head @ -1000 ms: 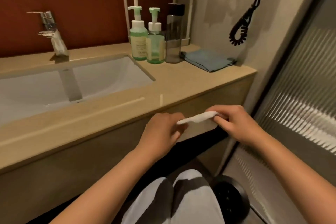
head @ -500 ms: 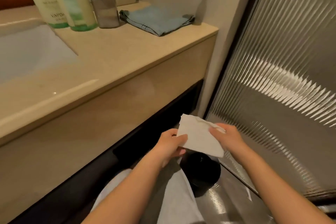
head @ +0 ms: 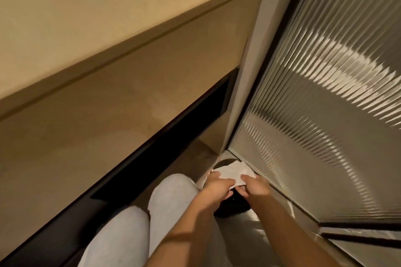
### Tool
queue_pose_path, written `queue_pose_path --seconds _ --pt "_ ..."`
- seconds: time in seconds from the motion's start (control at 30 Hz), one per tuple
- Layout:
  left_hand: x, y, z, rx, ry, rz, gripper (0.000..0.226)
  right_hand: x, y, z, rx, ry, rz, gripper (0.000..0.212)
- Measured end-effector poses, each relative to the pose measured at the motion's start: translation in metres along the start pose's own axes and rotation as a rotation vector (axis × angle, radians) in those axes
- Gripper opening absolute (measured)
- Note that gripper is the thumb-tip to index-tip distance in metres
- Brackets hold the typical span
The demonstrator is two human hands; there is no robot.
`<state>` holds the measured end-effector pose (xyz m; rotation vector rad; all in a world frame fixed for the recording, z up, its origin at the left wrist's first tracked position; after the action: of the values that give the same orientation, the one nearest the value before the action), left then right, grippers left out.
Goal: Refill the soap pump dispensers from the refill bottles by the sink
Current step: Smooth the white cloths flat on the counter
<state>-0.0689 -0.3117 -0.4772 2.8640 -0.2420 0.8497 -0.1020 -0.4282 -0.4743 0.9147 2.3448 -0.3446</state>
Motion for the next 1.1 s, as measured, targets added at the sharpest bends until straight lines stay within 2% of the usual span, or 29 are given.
queue_pose_path --seconds 0.13,0.2,0.23,0.3,0.33,0.4,0.47,0.57,0.73,0.9,1.03,1.1 --pt "-0.012 0.008 0.014 -0.086 -0.075 0.059 0.017 0.014 -0.001 0.022 0.000 0.062 -0.091 0.019" --pt "-0.013 0.004 0.022 -0.077 -0.092 0.081 0.009 0.018 -0.001 0.035 0.015 0.107 -0.050 0.028" --pt "-0.012 0.003 0.025 -0.075 -0.087 0.123 0.013 0.019 -0.003 0.039 0.047 0.129 -0.031 0.031" --pt "-0.012 0.001 0.034 -0.074 -0.075 0.220 0.034 0.018 -0.003 0.044 0.073 0.164 -0.057 0.011" --pt "-0.011 0.000 0.035 -0.076 -0.066 0.268 0.037 0.016 -0.004 0.046 0.076 0.171 -0.076 0.006" --pt "-0.010 0.002 0.034 -0.109 -0.062 0.322 0.025 0.016 -0.006 0.049 0.043 0.168 -0.100 0.013" --pt "-0.006 0.003 0.029 -0.132 -0.048 0.367 0.012 0.016 -0.005 0.047 -0.009 0.159 -0.123 0.007" --pt "0.004 -0.004 0.022 -0.103 0.047 0.434 0.008 0.012 -0.002 0.041 -0.065 0.133 -0.269 0.008" --pt "0.019 -0.018 -0.006 -0.120 0.161 0.447 0.008 -0.008 0.017 0.009 -0.209 -0.007 -0.610 0.017" --pt "0.036 -0.051 -0.053 -0.049 0.269 0.439 0.011 -0.034 0.048 -0.039 -0.353 -0.206 -0.875 0.024" --pt "0.056 -0.086 -0.112 -0.044 0.367 0.618 0.009 -0.052 0.080 -0.093 -0.493 -0.416 -1.127 0.027" --pt "0.066 -0.107 -0.147 -0.033 0.422 0.731 0.019 -0.059 0.097 -0.127 -0.565 -0.502 -1.224 0.028"
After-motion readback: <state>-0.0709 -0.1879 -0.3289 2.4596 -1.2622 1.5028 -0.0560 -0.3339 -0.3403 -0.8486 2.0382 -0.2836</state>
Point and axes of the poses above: each hand's wrist, its own z-axis towards the middle knuckle, its own y-axis out of the palm, x = y × z, the point moved 8 cm from there along z, towards the middle knuckle, and after that the axes turned 2 degrees about z, right-handed, at the moved point
